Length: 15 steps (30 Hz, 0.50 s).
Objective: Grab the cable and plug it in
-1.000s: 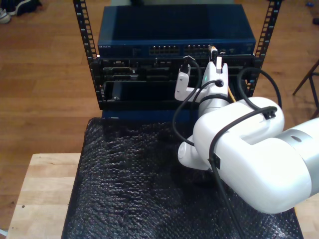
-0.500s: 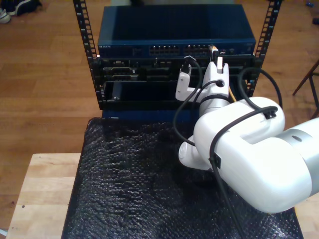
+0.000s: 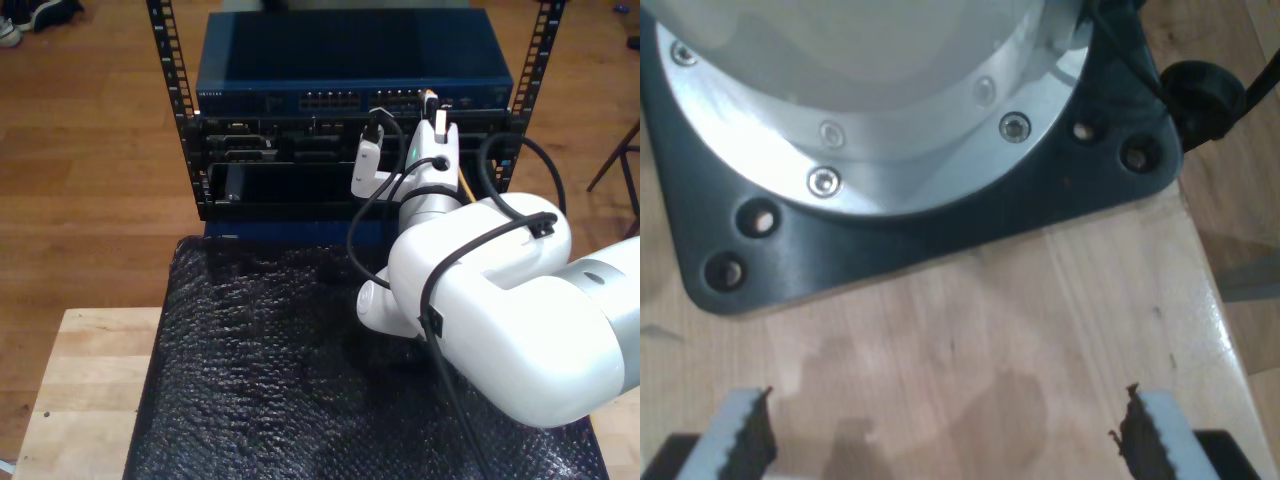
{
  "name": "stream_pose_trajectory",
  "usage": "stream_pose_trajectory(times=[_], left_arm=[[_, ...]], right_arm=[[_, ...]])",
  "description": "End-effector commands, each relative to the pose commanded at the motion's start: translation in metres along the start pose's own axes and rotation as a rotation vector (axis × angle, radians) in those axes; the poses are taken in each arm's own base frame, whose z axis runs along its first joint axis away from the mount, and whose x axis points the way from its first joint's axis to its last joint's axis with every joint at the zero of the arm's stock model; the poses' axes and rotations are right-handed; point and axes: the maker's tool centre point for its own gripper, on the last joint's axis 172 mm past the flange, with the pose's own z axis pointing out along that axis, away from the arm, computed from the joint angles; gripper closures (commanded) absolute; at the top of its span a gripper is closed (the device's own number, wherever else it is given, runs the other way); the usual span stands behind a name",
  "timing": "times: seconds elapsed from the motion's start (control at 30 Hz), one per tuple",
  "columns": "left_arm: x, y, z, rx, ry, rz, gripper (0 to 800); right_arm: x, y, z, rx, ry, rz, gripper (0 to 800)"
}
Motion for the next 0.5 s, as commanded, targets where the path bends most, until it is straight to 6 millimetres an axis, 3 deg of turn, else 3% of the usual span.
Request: stream_pose_trajectory(times=[0.5], left_arm=[[0.000,0.000,0.000,0.000,0.000,0.000,0]], right_arm=[[0.002,-0.013,0.001,0.036,0.008,-0.005,800]])
